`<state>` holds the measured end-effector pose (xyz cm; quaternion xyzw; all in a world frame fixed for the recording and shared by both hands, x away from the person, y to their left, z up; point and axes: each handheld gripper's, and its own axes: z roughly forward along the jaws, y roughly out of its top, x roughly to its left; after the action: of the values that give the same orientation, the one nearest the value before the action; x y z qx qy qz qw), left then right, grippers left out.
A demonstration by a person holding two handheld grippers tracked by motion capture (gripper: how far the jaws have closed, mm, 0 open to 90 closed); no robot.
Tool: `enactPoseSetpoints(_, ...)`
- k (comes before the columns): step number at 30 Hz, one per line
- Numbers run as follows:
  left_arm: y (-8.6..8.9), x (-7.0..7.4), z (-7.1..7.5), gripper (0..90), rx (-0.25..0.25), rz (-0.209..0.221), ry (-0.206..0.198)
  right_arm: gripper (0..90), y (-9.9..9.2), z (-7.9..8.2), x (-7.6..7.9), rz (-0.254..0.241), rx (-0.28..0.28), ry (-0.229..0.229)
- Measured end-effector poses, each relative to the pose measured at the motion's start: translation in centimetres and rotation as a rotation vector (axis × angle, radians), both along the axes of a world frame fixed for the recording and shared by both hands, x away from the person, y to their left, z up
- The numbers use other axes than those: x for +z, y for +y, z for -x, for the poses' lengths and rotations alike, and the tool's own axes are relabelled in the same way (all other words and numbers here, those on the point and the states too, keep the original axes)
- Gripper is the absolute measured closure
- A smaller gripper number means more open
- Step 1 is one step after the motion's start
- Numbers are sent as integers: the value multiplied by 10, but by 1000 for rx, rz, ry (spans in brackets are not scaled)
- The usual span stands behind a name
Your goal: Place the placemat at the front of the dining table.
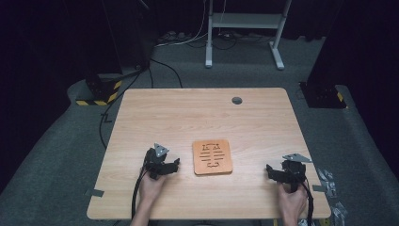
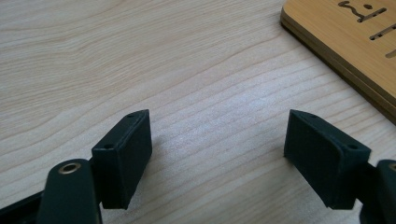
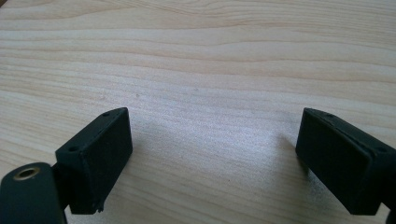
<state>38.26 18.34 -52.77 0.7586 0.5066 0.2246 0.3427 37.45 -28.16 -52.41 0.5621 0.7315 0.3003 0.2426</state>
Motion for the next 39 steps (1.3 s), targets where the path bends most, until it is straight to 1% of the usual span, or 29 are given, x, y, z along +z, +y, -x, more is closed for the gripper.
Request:
enactPoseSetpoints(3,0,0,0,232,1,1,1,105,1,0,0,3,-16,-1)
enactPoseSetpoints(4,0,0,0,232,1,1,1,104,1,0,1,4,-17,15)
enactPoseSetpoints(5,0,0,0,232,2,2,0,105,3,0,1,2,-30,12)
enactPoseSetpoints(6,0,0,0,232,0,-1,1,106,4,0,0,1,-47,-5)
enactPoseSetpoints(8,0,0,0,232,1,2,0,106,6,1,0,-6,-58,2)
enactPoseSetpoints(11,0,0,0,232,1,0,2,112,7,1,0,3,-55,-2)
enactPoseSetpoints(12,0,0,0,232,1,1,1,113,9,0,0,-4,-68,-7)
enactPoseSetpoints(13,0,0,0,232,1,1,1,113,9,0,0,-4,-68,-7)
enactPoseSetpoints(18,0,0,0,232,1,2,2,139,15,1,0,-4,-76,-6)
enactPoseSetpoints(19,0,0,0,232,0,2,2,143,16,1,1,2,-66,3)
enactPoseSetpoints(20,0,0,0,232,1,3,2,149,21,2,0,-7,-79,-8)
enactPoseSetpoints(21,0,0,0,232,1,3,2,149,21,2,0,-7,-79,-8)
enactPoseSetpoints(22,0,0,0,232,0,2,2,152,23,2,1,-9,-74,-6)
enactPoseSetpoints(23,0,0,0,232,0,2,2,154,26,3,2,-20,-61,8)
enactPoseSetpoints(24,0,0,0,232,-1,2,1,154,36,4,2,-35,-56,-4)
enactPoseSetpoints(25,0,0,0,232,-1,2,1,154,36,4,2,-35,-56,-4)
enactPoseSetpoints(26,0,0,0,232,-2,1,1,154,45,6,1,-15,-30,-16)
enactPoseSetpoints(27,0,0,0,232,-2,1,1,154,45,6,1,-15,-30,-16)
enactPoseSetpoints(28,0,0,0,232,-3,1,1,156,54,7,2,-27,-26,-7)
enactPoseSetpoints(30,0,0,0,232,-2,1,1,156,57,7,1,-25,-16,-15)
enactPoseSetpoints(32,0,0,0,232,-2,1,1,159,64,7,0,-14,-5,-15)
enactPoseSetpoints(33,0,0,0,232,-2,1,1,159,67,8,0,-15,-1,-10)
enactPoseSetpoints(34,0,0,0,232,-2,1,1,164,69,8,0,-15,6,-19)
enactPoseSetpoints(35,0,0,0,232,-2,1,1,164,71,8,0,-26,5,-15)
enactPoseSetpoints(39,0,0,0,232,-2,1,1,165,76,9,1,-21,24,-19)
